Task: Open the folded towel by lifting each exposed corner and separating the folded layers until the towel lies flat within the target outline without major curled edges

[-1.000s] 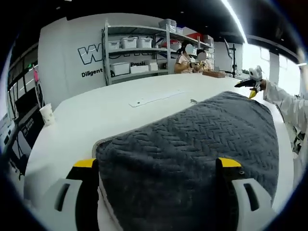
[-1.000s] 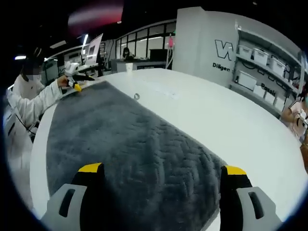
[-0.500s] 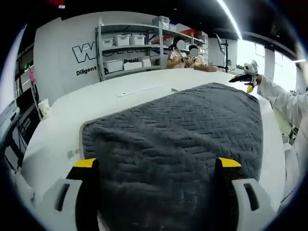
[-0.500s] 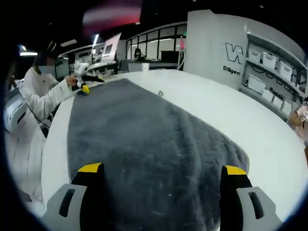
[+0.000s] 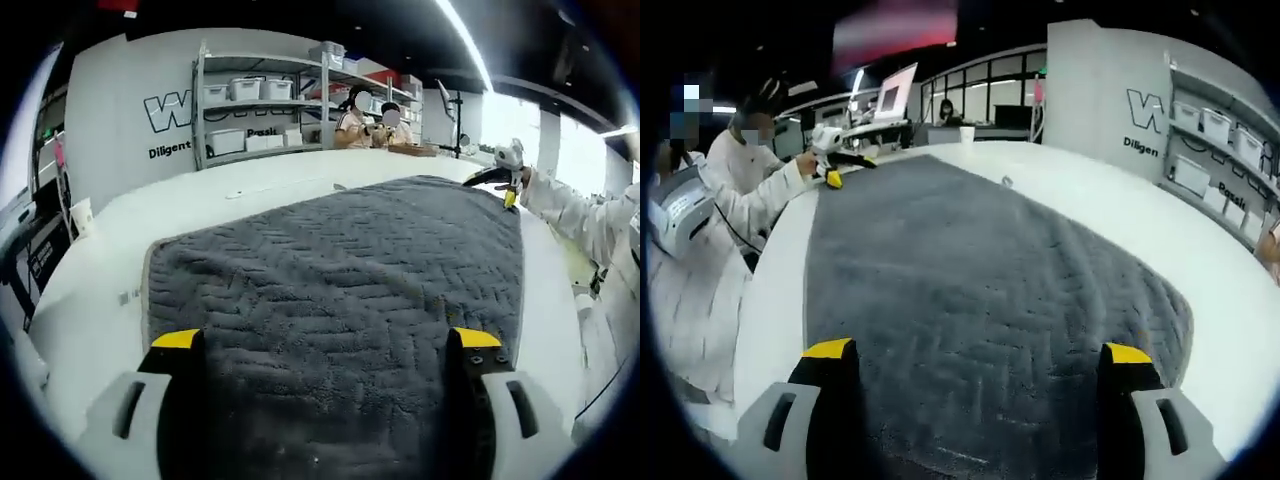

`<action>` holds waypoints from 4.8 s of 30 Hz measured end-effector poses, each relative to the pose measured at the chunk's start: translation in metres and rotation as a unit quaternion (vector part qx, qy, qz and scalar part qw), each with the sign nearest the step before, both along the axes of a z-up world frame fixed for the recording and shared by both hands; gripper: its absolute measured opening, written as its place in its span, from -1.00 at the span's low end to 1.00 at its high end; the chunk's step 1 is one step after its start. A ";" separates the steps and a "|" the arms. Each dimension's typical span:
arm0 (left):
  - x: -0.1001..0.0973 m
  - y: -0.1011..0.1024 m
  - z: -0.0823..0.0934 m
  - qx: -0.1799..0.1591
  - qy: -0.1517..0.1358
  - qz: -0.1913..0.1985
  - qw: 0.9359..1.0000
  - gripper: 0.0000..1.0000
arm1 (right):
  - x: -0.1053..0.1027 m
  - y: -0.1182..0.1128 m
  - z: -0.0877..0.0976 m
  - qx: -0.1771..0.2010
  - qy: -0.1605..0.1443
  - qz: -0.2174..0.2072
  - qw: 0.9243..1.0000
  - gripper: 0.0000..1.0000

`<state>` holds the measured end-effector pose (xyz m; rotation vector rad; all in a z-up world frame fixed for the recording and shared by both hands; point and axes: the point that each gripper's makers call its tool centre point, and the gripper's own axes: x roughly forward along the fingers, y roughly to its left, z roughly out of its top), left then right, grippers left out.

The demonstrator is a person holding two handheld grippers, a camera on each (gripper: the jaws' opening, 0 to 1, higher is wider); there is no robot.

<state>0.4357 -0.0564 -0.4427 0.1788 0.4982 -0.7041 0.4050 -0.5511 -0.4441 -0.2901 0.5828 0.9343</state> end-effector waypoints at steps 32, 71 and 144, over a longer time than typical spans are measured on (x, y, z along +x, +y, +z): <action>-0.004 0.005 0.001 -0.033 -0.040 -0.005 0.999 0.97 | -0.006 -0.012 -0.004 0.029 -0.027 0.025 0.999 1.00; -0.009 0.009 0.002 -0.030 -0.042 -0.007 0.999 0.93 | -0.012 -0.018 -0.004 0.030 -0.030 0.025 0.999 1.00; -0.133 -0.095 0.034 0.003 -0.071 -0.147 0.987 -0.50 | -0.118 0.192 0.047 0.074 -0.085 0.152 0.982 -0.41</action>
